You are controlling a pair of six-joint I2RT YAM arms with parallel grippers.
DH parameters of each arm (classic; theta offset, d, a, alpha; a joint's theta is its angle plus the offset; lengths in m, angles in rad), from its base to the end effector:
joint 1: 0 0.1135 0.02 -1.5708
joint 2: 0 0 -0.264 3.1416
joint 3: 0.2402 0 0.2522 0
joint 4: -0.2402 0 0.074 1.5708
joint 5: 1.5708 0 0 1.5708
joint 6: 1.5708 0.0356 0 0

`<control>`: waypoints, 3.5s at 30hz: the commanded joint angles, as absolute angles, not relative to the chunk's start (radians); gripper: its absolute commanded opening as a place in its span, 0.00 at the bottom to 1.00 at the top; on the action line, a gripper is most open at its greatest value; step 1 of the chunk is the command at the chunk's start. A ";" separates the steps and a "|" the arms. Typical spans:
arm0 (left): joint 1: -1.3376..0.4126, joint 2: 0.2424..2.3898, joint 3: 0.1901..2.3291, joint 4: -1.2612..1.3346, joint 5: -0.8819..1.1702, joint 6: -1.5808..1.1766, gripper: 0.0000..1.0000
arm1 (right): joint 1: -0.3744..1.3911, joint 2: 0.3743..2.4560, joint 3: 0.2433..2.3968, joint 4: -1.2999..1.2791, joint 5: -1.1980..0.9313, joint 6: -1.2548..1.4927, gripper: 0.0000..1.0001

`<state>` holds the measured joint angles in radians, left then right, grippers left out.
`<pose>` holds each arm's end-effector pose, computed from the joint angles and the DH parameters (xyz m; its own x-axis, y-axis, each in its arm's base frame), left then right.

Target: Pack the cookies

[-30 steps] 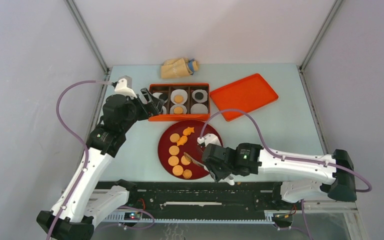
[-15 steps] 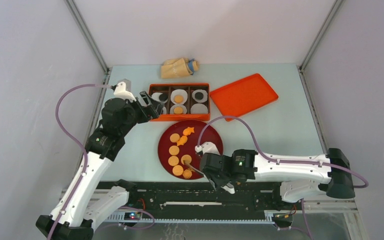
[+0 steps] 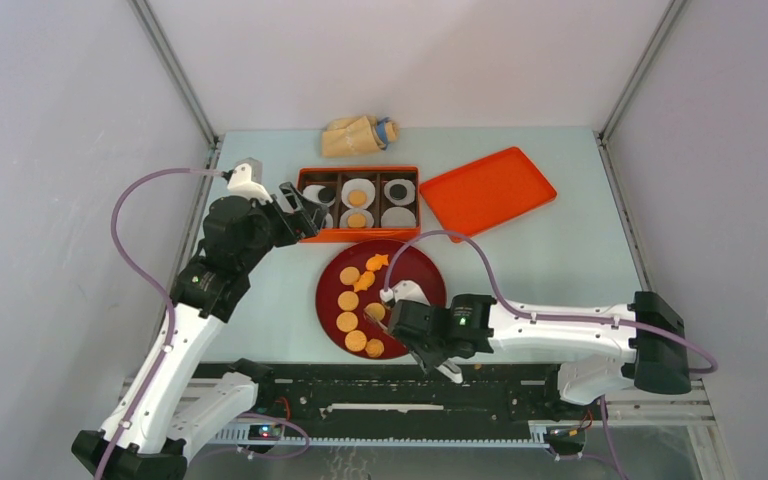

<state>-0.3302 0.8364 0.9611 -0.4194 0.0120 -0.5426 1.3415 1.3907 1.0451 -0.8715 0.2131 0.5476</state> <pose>0.1735 -0.0599 0.3676 -0.4083 -0.4059 -0.8177 0.1451 0.8555 -0.4971 0.0667 0.2526 0.2446 -0.6689 -0.6272 -0.3990 -0.6874 0.7262 0.0109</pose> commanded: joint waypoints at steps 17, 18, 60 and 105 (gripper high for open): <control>-0.325 0.886 0.957 -0.374 0.027 -0.528 0.87 | 0.936 1.375 1.369 -0.760 0.351 0.225 0.29; -0.325 0.888 0.958 -0.374 0.026 -0.526 0.87 | 0.918 1.396 1.373 -0.735 0.335 0.214 0.29; -0.339 0.894 0.980 -0.365 0.082 -0.553 0.87 | 1.379 1.262 1.036 -0.898 0.271 0.601 0.52; -0.339 0.960 1.004 -0.365 0.066 -0.510 0.87 | 0.903 1.407 1.321 -0.744 0.247 0.241 0.21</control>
